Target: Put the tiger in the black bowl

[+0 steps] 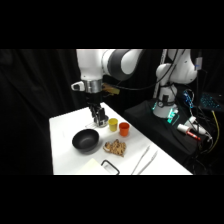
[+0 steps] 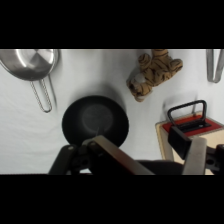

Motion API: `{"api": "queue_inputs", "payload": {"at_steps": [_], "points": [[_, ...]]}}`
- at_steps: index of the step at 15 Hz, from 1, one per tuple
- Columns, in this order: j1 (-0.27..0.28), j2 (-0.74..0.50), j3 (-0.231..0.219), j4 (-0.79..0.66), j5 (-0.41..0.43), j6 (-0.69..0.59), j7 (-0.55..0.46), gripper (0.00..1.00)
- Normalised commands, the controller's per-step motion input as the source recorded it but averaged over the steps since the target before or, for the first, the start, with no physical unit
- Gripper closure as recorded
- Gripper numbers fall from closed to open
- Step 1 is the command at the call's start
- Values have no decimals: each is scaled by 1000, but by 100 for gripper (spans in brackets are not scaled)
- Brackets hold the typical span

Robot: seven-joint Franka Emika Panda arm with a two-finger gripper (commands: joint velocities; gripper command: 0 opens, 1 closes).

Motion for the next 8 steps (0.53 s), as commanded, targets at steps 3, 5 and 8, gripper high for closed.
{"api": "queue_inputs", "payload": {"at_steps": [3, 5, 8], "points": [[7, 30, 10, 4, -24, 70, 180, 0], [55, 45, -3, -38, -40, 208, 397, 0], [122, 68, -51, -103, -130, 392, 646, 0]]}}
